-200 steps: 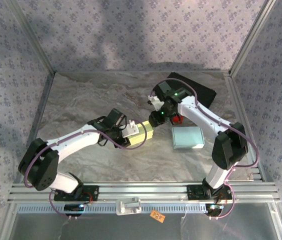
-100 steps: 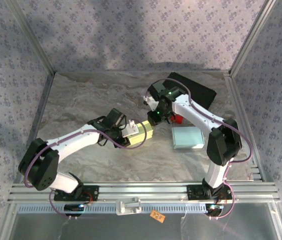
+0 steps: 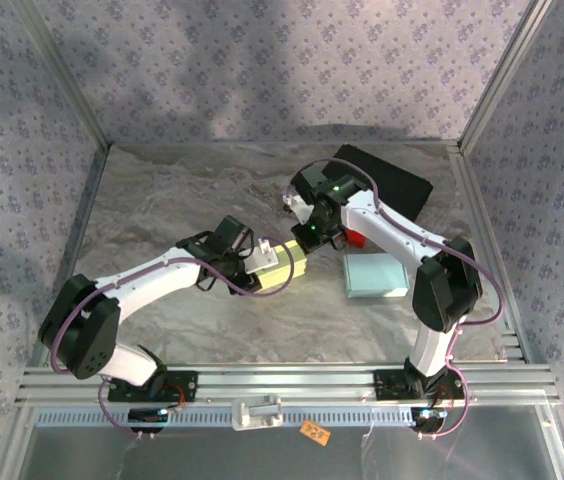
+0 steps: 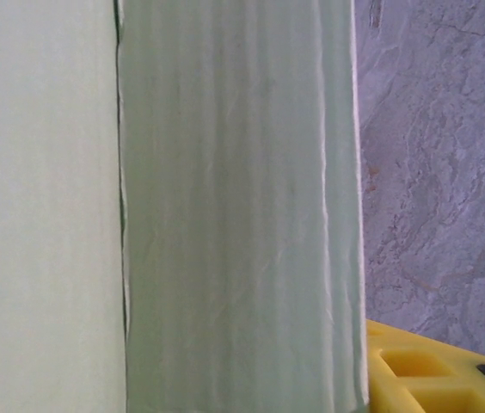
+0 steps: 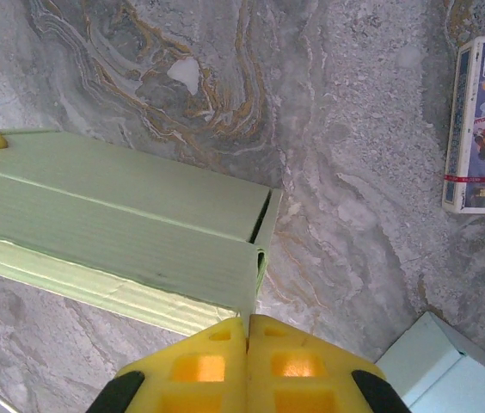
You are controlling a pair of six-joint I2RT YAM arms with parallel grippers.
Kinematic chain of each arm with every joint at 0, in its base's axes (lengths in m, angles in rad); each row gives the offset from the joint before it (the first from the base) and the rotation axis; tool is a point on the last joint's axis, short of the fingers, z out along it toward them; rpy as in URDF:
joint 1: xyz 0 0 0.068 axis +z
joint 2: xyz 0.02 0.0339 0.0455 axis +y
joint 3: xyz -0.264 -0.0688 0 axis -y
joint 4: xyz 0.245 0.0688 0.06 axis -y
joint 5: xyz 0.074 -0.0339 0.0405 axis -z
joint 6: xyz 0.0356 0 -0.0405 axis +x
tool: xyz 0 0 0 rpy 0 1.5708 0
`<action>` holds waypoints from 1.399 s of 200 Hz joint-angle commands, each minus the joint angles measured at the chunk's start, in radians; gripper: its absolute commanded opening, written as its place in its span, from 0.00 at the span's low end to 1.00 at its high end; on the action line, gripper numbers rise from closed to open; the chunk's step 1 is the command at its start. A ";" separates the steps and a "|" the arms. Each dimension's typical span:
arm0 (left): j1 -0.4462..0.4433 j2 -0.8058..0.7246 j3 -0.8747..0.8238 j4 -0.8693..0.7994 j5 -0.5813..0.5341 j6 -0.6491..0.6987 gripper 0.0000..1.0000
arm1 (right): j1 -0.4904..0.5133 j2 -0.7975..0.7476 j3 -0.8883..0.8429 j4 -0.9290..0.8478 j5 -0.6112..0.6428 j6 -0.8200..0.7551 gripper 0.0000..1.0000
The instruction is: Fold the paper box
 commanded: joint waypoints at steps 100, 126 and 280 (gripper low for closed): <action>0.042 0.026 0.025 -0.004 0.048 -0.043 0.47 | 0.026 -0.108 -0.206 0.182 0.057 0.213 0.00; 0.046 0.011 0.028 -0.006 0.044 -0.056 0.50 | 0.025 -0.110 -0.203 0.190 0.087 0.236 0.00; 0.148 -0.288 0.096 -0.234 -0.005 -0.491 0.56 | 0.035 -0.022 -0.073 0.074 0.087 0.341 0.00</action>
